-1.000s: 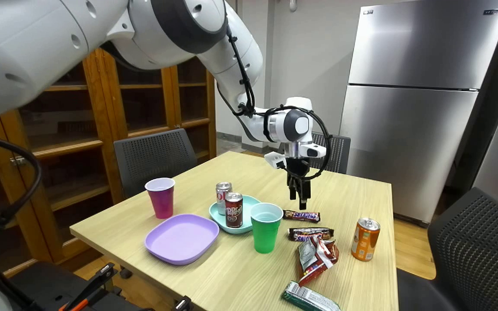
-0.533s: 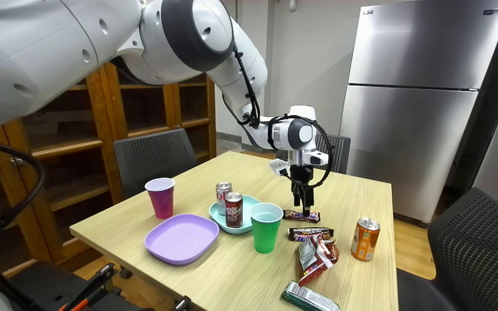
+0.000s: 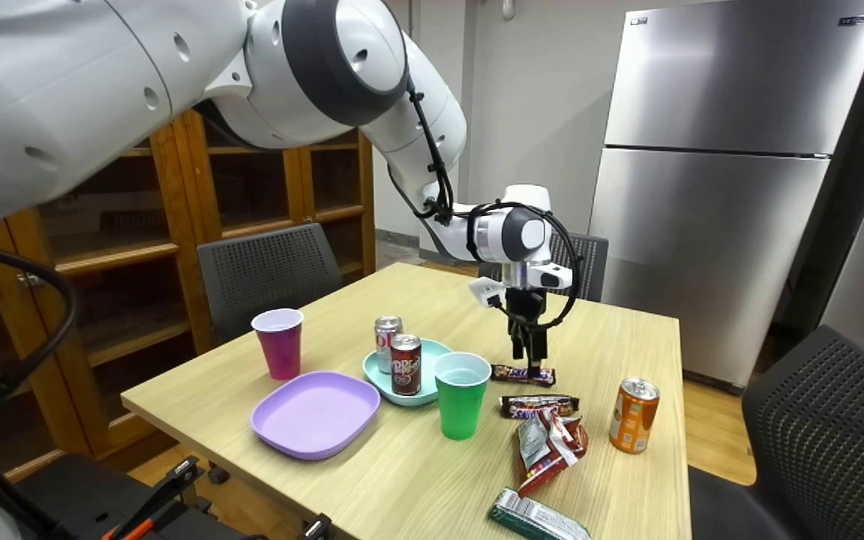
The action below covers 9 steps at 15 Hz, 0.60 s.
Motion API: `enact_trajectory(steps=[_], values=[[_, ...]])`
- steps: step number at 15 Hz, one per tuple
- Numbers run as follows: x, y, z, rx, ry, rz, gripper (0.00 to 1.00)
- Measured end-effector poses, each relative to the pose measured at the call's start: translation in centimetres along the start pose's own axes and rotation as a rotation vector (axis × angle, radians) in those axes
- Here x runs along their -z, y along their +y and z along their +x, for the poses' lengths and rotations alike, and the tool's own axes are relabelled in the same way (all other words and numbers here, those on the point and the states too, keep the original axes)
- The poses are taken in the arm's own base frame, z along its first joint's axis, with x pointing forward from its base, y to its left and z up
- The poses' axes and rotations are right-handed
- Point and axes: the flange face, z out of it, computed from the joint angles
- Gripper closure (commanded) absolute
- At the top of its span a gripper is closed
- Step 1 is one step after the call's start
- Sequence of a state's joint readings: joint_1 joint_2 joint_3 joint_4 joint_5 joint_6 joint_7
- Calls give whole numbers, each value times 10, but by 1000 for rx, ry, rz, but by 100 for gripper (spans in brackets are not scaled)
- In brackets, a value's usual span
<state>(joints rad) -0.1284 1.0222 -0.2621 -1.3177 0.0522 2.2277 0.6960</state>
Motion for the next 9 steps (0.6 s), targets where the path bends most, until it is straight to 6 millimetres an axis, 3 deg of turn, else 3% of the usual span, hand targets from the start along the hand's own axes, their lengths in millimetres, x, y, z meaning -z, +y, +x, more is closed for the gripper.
enact_trajectory(steps=[9], values=[[8, 5, 2, 14, 29, 25, 0]])
